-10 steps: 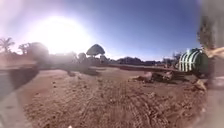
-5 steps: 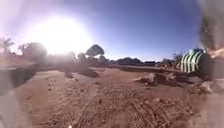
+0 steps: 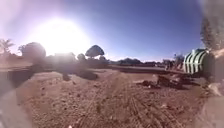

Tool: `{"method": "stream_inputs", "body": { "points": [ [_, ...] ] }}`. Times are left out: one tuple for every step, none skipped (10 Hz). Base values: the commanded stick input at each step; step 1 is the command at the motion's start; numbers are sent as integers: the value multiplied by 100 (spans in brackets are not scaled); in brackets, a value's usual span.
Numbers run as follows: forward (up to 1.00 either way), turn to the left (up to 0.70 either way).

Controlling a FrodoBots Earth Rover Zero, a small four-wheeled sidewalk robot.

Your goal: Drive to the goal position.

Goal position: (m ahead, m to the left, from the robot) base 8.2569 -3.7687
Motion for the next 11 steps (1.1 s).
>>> {"method": "stream_inputs", "body": {
  "points": [
    [50, 0],
    [50, 0],
    [50, 0],
    [50, 0],
    [50, 0],
    [50, 0],
    [50, 0],
    [50, 0],
    [50, 0],
    [50, 0],
    [50, 0]
  ]
}}
